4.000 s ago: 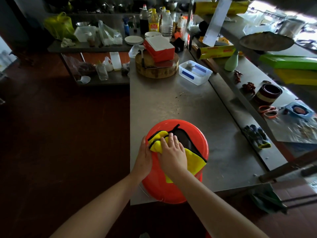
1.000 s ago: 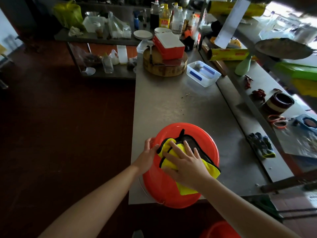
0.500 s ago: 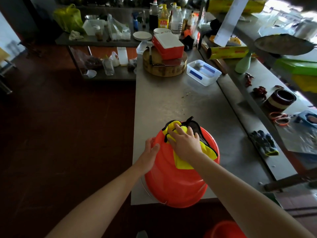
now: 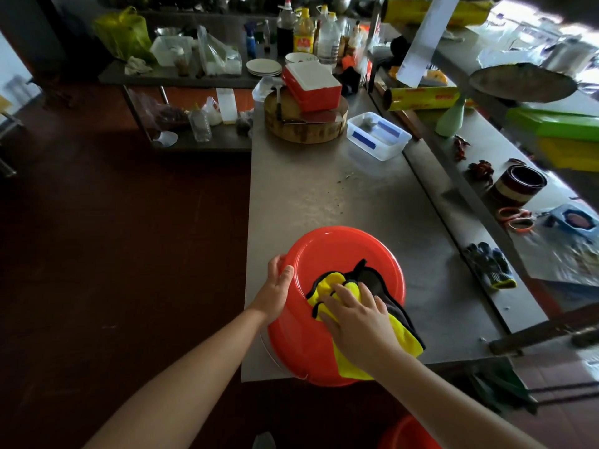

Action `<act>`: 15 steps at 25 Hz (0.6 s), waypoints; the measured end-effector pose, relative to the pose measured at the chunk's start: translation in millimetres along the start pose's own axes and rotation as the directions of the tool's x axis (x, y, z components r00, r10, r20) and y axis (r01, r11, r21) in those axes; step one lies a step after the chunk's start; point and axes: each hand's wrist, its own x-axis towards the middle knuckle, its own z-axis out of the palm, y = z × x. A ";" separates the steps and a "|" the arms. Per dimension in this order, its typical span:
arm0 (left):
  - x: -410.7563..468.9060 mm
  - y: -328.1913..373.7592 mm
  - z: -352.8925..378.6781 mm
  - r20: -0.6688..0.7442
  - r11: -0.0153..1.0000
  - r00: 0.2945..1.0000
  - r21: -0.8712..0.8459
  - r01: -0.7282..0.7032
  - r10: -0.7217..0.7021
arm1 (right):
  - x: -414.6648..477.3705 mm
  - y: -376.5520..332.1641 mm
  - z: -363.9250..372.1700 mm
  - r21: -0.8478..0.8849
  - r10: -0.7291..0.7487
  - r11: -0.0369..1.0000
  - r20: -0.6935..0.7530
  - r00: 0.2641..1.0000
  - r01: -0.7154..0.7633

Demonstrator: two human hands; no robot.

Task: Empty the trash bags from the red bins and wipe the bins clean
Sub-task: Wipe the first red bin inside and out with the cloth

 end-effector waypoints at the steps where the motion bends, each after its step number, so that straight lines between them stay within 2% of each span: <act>1: -0.3 1.2 0.7 -0.001 1.000 1.000 -0.001 0.006 -0.006 | -1.5 2.5 -0.5 0.004 -0.005 1.000 0.002 1.000 0.005; 15: -2.6 8.6 2.8 0.026 0.999 0.999 -0.022 -0.038 0.038 | 117.3 8.3 -30.3 0.075 0.147 0.986 0.003 0.989 -0.147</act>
